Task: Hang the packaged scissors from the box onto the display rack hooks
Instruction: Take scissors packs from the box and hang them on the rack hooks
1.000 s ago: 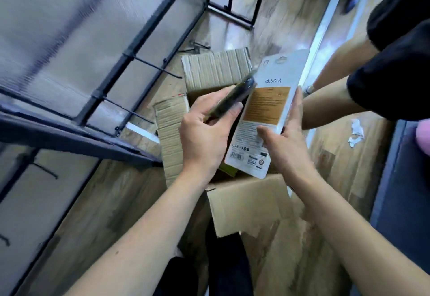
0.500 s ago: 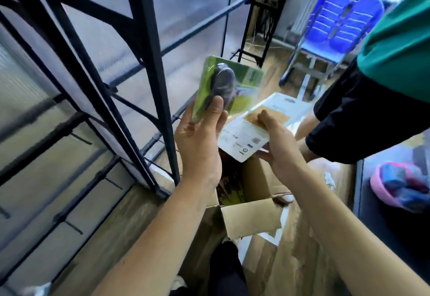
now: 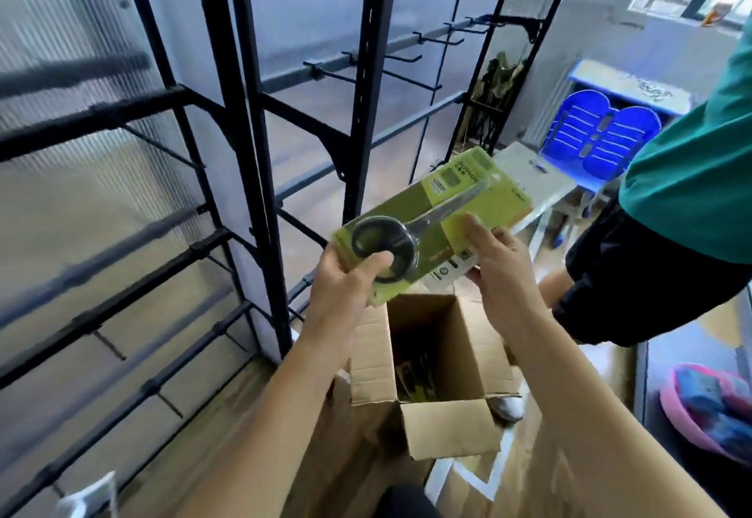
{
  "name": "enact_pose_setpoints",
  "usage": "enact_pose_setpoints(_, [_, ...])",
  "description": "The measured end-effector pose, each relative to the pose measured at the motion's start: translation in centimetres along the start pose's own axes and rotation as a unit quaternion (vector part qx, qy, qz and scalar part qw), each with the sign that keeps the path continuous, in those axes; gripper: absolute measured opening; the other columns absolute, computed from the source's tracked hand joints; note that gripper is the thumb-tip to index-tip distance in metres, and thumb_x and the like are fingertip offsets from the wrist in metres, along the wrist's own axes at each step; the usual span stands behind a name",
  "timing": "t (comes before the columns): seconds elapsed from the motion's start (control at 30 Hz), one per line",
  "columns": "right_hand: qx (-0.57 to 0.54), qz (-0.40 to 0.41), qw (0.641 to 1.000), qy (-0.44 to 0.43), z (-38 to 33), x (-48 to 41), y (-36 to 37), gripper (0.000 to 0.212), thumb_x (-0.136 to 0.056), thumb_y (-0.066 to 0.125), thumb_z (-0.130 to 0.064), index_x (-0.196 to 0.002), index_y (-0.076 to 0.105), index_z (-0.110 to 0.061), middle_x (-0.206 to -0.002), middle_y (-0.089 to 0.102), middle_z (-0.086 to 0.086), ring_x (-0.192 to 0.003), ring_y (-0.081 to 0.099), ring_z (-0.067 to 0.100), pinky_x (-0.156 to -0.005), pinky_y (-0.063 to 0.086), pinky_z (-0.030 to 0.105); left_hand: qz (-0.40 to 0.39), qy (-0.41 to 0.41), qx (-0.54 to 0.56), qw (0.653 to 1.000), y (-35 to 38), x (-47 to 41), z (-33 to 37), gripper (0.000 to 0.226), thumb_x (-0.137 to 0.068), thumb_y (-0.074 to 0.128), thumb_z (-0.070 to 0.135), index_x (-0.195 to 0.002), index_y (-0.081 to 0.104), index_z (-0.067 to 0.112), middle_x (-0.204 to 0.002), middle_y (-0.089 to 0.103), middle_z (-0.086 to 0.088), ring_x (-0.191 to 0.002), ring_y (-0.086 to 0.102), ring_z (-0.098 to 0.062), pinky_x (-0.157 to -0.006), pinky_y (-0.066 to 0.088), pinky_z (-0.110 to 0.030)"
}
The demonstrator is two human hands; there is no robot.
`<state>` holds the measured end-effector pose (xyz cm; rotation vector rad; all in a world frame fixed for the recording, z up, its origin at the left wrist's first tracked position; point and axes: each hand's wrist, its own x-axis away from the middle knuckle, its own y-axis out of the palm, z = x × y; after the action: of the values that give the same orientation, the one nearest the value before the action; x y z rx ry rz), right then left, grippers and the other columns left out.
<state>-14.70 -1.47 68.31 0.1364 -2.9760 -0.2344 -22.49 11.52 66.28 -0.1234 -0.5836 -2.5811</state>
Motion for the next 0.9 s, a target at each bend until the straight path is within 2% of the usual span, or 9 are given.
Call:
enact_pose_setpoints(0.1, [0.064, -0.057, 0.994, -0.065, -1.1, -0.1, 0.8, 0.014, -0.088, 0.058, -0.021, -0.077, 0.063, -0.018, -0.071, 0.069, -0.008, -0.070, 0.063, 0.011, -0.071, 0.048, 0.027, 0.071, 0.116, -0.083, 0.987, -1.0, 0.1, 1.4, 0.052, -0.080, 0.069, 0.011, -0.113, 0.039, 0.037, -0.098, 0.056, 0.006, -0.087, 0.062, -0.004, -0.066, 0.054, -0.021])
enact_pose_setpoints(0.2, [0.117, -0.106, 0.981, -0.112, -2.0, -0.4, 2.1, 0.016, -0.086, 0.061, -0.026, -0.073, 0.066, -0.018, -0.069, 0.070, -0.008, -0.068, 0.063, 0.008, -0.069, 0.047, 0.026, 0.087, 0.218, -0.284, 0.930, -1.9, 0.0, 2.8, 0.041, -0.073, 0.069, 0.042, -0.106, 0.045, 0.045, -0.095, 0.057, 0.008, -0.086, 0.059, -0.004, -0.068, 0.054, -0.025])
enact_pose_setpoints(0.3, [0.162, -0.164, 0.961, -0.151, -2.9, -0.6, 3.4, 0.035, -0.078, 0.066, -0.044, -0.075, 0.066, -0.008, -0.082, 0.066, 0.023, -0.072, 0.057, 0.019, -0.070, 0.044, 0.035, 0.119, 0.211, -0.408, 0.880, -2.9, 0.0, 4.3, 0.031, -0.070, 0.066, 0.055, -0.095, 0.055, 0.041, -0.090, 0.061, 0.008, -0.084, 0.056, -0.005, -0.060, 0.039, -0.009])
enact_pose_setpoints(0.4, [0.158, -0.246, 0.940, -0.178, -3.8, -0.3, 4.8, 0.026, -0.073, 0.062, -0.044, -0.072, 0.068, -0.018, -0.081, 0.066, 0.024, -0.073, 0.057, 0.020, -0.068, 0.046, 0.035, 0.102, 0.230, -0.347, 0.904, -2.8, 0.6, 5.7, 0.013, -0.081, 0.068, 0.032, -0.087, 0.057, 0.035, -0.084, 0.066, 0.010, -0.074, 0.061, -0.003, -0.058, 0.043, -0.008])
enact_pose_setpoints(0.53, [0.127, -0.322, 0.903, -0.254, -4.9, -0.6, 6.8, 0.019, -0.092, 0.052, -0.018, -0.076, 0.058, -0.025, -0.065, 0.056, -0.018, -0.061, 0.051, 0.000, -0.062, 0.041, 0.013, 0.169, 0.278, -0.276, 0.904, -2.5, 1.9, 6.5, 0.016, -0.086, 0.059, 0.031, -0.090, 0.059, 0.015, -0.081, 0.066, -0.010, -0.074, 0.061, -0.020, -0.062, 0.048, -0.030])
enact_pose_setpoints(0.63, [0.121, -0.350, 0.870, -0.325, -4.9, -0.6, 8.2, 0.036, -0.093, 0.041, -0.017, -0.120, 0.041, -0.040, -0.106, 0.056, -0.031, -0.096, 0.054, -0.012, -0.082, 0.041, 0.007, 0.245, 0.281, -0.215, 0.903, -2.7, 3.2, 6.8, 0.014, -0.090, 0.053, 0.031, -0.090, 0.054, 0.017, -0.086, 0.064, -0.017, -0.078, 0.060, -0.030, -0.067, 0.049, -0.040])
enact_pose_setpoints(0.73, [0.120, -0.391, 0.853, -0.322, -4.4, 0.2, 9.6, 0.068, -0.093, 0.040, -0.013, -0.129, 0.006, -0.060, -0.114, 0.057, -0.029, -0.090, 0.061, -0.002, -0.079, 0.046, 0.016, 0.340, 0.290, -0.169, 0.878, -3.4, 4.6, 7.2, 0.009, -0.094, 0.049, 0.027, -0.085, 0.047, 0.029, -0.081, 0.060, -0.001, -0.070, 0.055, -0.011, -0.065, 0.043, -0.021])
enact_pose_setpoints(0.8, [0.120, -0.409, 0.855, -0.294, -4.2, 1.0, 10.8, 0.075, -0.091, 0.045, -0.020, -0.131, -0.003, -0.061, -0.117, 0.063, -0.007, -0.088, 0.064, 0.005, -0.077, 0.044, 0.017, 0.395, 0.307, -0.178, 0.847, -3.9, 5.8, 7.7, 0.021, -0.094, 0.048, 0.027, -0.077, 0.039, 0.035, -0.074, 0.049, 0.008, -0.061, 0.046, 0.001, -0.054, 0.036, -0.010])
enact_pose_setpoints(0.9, [0.120, -0.460, 0.830, -0.293, -4.3, 3.2, 12.7, 0.052, -0.095, 0.047, -0.013, -0.137, 0.028, -0.036, -0.107, 0.065, -0.010, -0.086, 0.062, -0.005, -0.075, 0.045, 0.009, 0.455, 0.347, -0.209, 0.793, -4.7, 7.9, 8.3, 0.010, -0.095, 0.048, 0.023, -0.086, 0.043, 0.021, -0.063, 0.041, 0.009, -0.052, 0.045, 0.003, -0.051, 0.035, -0.013])
